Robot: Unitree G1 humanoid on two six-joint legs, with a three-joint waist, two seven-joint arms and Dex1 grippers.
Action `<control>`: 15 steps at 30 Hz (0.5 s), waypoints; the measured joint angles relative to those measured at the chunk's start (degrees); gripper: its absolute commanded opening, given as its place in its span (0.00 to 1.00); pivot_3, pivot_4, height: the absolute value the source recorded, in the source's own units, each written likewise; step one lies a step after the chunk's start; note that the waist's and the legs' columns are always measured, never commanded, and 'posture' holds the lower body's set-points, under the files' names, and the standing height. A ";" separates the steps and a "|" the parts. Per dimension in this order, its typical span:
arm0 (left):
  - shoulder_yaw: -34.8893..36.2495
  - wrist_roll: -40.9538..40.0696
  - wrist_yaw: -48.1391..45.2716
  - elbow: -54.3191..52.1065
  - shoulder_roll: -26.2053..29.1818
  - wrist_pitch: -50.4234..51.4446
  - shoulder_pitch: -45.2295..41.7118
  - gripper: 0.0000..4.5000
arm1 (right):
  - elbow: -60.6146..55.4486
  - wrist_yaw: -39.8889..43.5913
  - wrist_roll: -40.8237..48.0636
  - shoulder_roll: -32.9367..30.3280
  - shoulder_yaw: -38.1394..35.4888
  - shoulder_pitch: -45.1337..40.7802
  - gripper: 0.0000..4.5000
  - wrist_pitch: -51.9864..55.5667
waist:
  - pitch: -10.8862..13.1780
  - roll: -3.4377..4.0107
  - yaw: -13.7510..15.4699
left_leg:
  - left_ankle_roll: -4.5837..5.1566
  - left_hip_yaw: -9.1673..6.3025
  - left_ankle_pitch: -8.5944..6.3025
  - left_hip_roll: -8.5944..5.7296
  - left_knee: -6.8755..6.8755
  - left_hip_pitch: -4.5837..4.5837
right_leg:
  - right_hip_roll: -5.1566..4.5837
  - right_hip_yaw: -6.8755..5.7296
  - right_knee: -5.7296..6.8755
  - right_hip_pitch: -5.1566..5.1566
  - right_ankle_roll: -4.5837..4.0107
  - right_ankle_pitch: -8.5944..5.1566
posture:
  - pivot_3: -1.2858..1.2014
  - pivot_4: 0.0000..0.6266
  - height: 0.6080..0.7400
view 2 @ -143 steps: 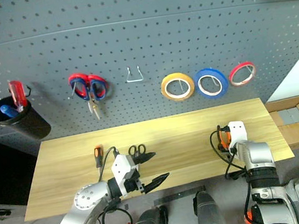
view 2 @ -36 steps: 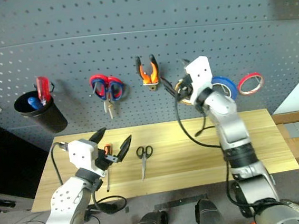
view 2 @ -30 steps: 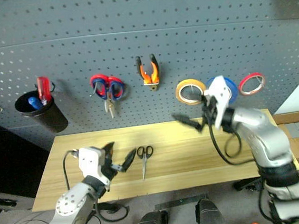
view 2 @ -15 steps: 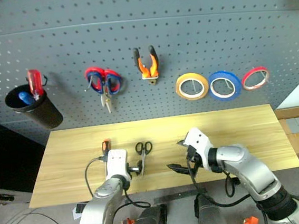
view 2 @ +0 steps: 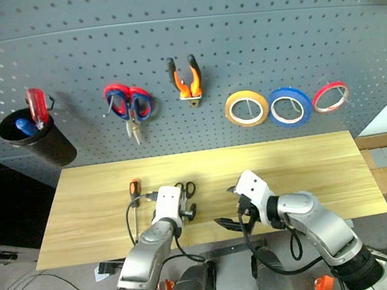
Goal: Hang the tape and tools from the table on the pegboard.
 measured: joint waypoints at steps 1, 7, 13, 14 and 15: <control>-0.50 0.44 0.12 0.74 -0.07 0.82 -0.80 0.80 | 0.00 0.14 -0.17 -0.15 0.01 -0.22 1.00 0.19 | 0.00 0.00 0.00 | 0.00 0.01 0.00 0.00 0.00 0.01 | 0.00 0.00 0.00 0.00 0.01 0.00 | 0.47 0.58 1.00; -1.41 2.24 2.46 1.27 -2.09 3.98 -1.39 0.35 | -0.56 1.15 -0.13 -0.44 -0.06 -2.10 1.00 1.32 | -0.02 0.03 -0.39 | -0.01 0.03 0.00 0.04 -0.04 0.11 | 0.01 0.03 0.02 0.03 0.01 0.00 | 0.47 0.56 1.00; -2.47 3.82 2.19 -1.17 -0.68 6.00 0.53 0.05 | -0.53 1.48 -0.23 -0.49 -0.05 -3.13 1.00 1.31 | -0.07 0.10 -0.62 | -0.03 0.05 0.00 0.04 -0.06 0.13 | 0.01 0.04 0.02 0.04 0.03 -0.01 | 0.48 0.53 1.00; -2.53 4.10 2.05 -1.42 -0.05 6.00 0.82 0.05 | -0.48 1.62 -0.24 -0.48 -0.05 -3.46 1.00 1.18 | -0.08 0.11 -0.62 | -0.03 0.05 0.00 0.04 -0.06 0.14 | 0.01 0.04 0.02 0.04 0.03 -0.01 | 0.48 0.52 1.00; -2.53 4.32 1.89 -1.57 0.55 5.88 1.04 0.05 | -0.37 1.71 -0.27 -0.46 -0.05 -3.85 1.00 0.98 | -0.09 0.13 -0.61 | -0.04 0.05 0.00 0.04 -0.07 0.14 | 0.01 0.03 0.02 0.04 0.03 -0.01 | 0.48 0.51 1.00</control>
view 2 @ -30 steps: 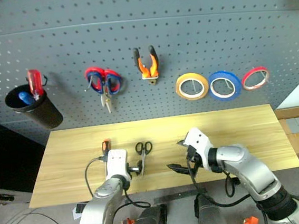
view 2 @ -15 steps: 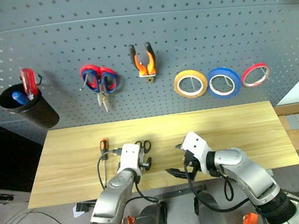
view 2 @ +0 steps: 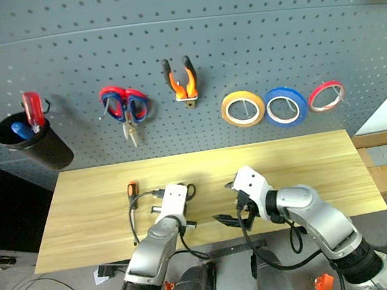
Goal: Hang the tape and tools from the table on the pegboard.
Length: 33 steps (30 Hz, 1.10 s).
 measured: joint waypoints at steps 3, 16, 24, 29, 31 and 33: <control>-0.67 0.34 -1.35 -0.11 3.20 -4.15 1.18 0.05 | 0.73 1.01 -0.10 0.17 0.18 -2.25 1.00 -0.57 | -0.02 0.01 0.01 | -0.01 0.01 0.00 0.00 0.00 -0.01 | 0.00 0.00 -0.01 -0.02 0.00 0.00 | 0.49 0.48 1.00; 5.05 2.30 -1.66 -10.99 10.02 -44.14 11.27 0.05 | 2.57 7.48 2.19 4.72 0.18 -13.05 1.00 -3.90 | -1.15 -0.19 2.32 | -0.58 -0.18 0.09 -0.04 -0.14 -0.65 | -0.01 -0.18 -0.48 -0.50 -0.39 0.25 | 0.51 0.29 1.00; 5.56 4.54 -2.69 -15.67 10.30 -53.18 11.88 0.05 | 4.42 9.34 2.51 6.63 -0.19 -16.98 1.00 -6.45 | -2.07 -0.19 2.47 | -0.54 -0.20 0.09 0.05 -0.09 -0.61 | 0.19 -0.17 -0.61 -0.38 -0.39 0.56 | 0.51 0.26 1.00; 7.32 9.37 -1.29 -17.68 10.69 -55.30 8.88 0.05 | 5.96 10.37 2.25 6.74 -0.10 -17.06 1.00 -8.11 | -3.05 -0.22 2.53 | -0.56 -0.21 0.10 0.08 -0.04 -0.50 | 0.37 -0.21 -0.61 -0.27 -0.35 0.65 | 0.52 0.25 1.00; 8.11 11.37 -0.20 -18.37 10.28 -55.31 8.01 0.05 | 6.74 10.79 2.18 6.82 -0.06 -17.16 1.00 -8.85 | -3.42 -0.21 2.57 | -0.57 -0.18 0.10 0.08 -0.04 -0.48 | 0.39 -0.17 -0.61 -0.27 -0.34 0.66 | 0.52 0.24 1.00; 8.73 13.29 1.34 -18.94 9.25 -54.95 7.81 0.05 | 7.59 11.01 2.11 7.03 0.00 -17.21 1.00 -9.48 | -3.86 -0.21 2.56 | -0.57 -0.18 0.11 0.09 -0.04 -0.46 | 0.42 -0.16 -0.60 -0.27 -0.34 0.67 | 0.53 0.23 1.00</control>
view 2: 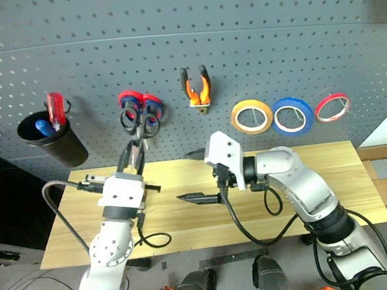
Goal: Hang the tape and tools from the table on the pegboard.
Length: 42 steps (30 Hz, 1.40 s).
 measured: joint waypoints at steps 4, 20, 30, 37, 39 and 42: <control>2.11 1.92 1.73 -0.04 -1.44 1.94 0.57 0.05 | 1.05 0.34 -0.14 0.66 0.07 -0.46 1.00 -1.08 | -0.90 0.01 0.08 | 0.00 -0.02 0.00 0.02 0.00 0.03 | 0.06 0.00 0.03 0.01 -0.01 0.01 | 0.53 0.22 1.00; 2.49 -2.00 -2.19 5.92 -2.42 4.92 -2.74 0.05 | 1.40 -0.37 -2.19 1.95 0.19 -0.80 1.00 -2.98 | -2.73 0.06 0.93 | 0.00 0.01 0.01 0.00 0.08 0.30 | 0.16 0.08 0.06 0.26 -0.01 0.05 | 0.53 0.19 1.00; 3.80 -4.54 -4.87 14.53 -0.74 5.77 -8.75 0.05 | 1.35 -0.70 -1.90 0.85 -1.11 -0.43 1.00 -2.98 | -3.04 0.06 1.01 | 0.00 0.03 0.01 -0.02 0.16 0.33 | 0.17 0.10 0.15 0.28 -0.01 0.06 | 0.52 0.20 1.00; 3.80 -5.18 -5.96 18.87 -0.16 3.28 -11.47 0.05 | 0.08 -1.62 -0.23 1.69 -2.36 -0.65 1.00 -2.59 | -3.43 0.08 0.89 | -0.01 0.04 0.01 -0.02 0.17 0.34 | 0.16 0.13 0.17 0.27 -0.01 0.06 | 0.51 0.20 1.00; 3.84 -5.57 -6.04 18.88 -0.14 3.28 -11.27 0.05 | 0.08 -1.68 -0.19 1.63 -2.36 -0.65 1.00 -2.51 | -3.46 0.09 0.85 | 0.00 0.04 0.01 -0.03 0.19 0.35 | 0.16 0.14 0.20 0.28 -0.01 0.07 | 0.51 0.20 1.00; 3.88 -5.89 -6.16 18.88 -0.10 2.81 -10.78 0.05 | 0.07 -1.82 -0.16 1.54 -2.36 -0.65 1.00 -2.44 | -3.47 0.09 0.82 | 0.00 0.05 0.00 -0.02 0.23 0.38 | 0.16 0.16 0.27 0.28 -0.01 0.06 | 0.51 0.21 1.00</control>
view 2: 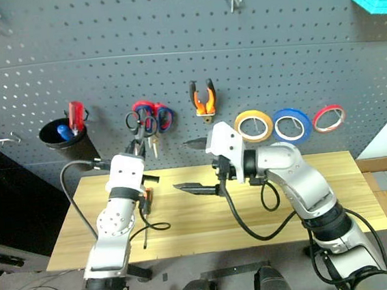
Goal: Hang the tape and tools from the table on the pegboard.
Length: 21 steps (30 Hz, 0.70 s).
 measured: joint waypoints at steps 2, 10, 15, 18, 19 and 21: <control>0.01 -0.23 -0.30 -0.29 0.05 -0.97 0.96 0.05 | 0.00 -0.03 0.01 -0.06 0.00 0.00 1.00 0.02 | -0.02 0.00 -0.01 | 0.00 0.02 0.00 0.00 0.00 0.02 | 0.00 0.02 0.02 0.00 0.00 0.00 | 0.52 0.21 1.00; 0.12 -5.56 -4.74 -6.19 0.94 -6.96 9.42 0.05 | -0.35 0.68 0.17 -0.66 0.14 0.03 1.00 0.03 | -0.05 0.03 -0.05 | 0.13 0.02 -0.07 0.01 0.02 0.04 | -0.07 0.04 0.06 0.01 0.00 0.00 | 0.52 0.21 1.00; 0.79 -6.39 -5.57 -6.92 1.73 -6.93 9.55 0.05 | -0.35 1.49 0.21 -0.63 0.18 0.03 1.00 0.03 | -0.07 0.06 0.02 | 0.25 0.04 -0.15 -0.03 0.21 0.10 | 0.00 0.04 0.23 0.09 0.00 -0.01 | 0.52 0.21 1.00; 0.75 -6.35 -5.46 -6.56 1.51 -6.76 6.94 0.05 | -0.35 1.56 0.18 -0.61 0.23 0.01 1.00 0.02 | -0.07 0.06 0.05 | 0.31 0.04 -0.19 -0.05 0.47 0.09 | 0.01 0.02 0.40 0.13 0.00 -0.01 | 0.52 0.21 1.00; 0.75 -6.32 -5.16 -6.52 1.38 -6.72 6.02 0.05 | -0.35 1.57 0.18 -0.58 0.26 0.00 1.00 0.02 | -0.07 0.06 0.06 | 0.31 0.06 -0.19 -0.07 0.51 0.10 | 0.01 0.03 0.41 0.16 0.01 -0.01 | 0.52 0.21 1.00; 0.72 -5.92 -4.39 -6.17 0.95 -6.18 4.99 0.05 | -0.35 1.57 0.15 -0.58 0.26 0.00 1.00 0.02 | -0.08 0.07 0.05 | 0.32 0.11 -0.19 -0.09 0.52 0.15 | 0.01 0.06 0.43 0.20 0.01 -0.01 | 0.52 0.21 1.00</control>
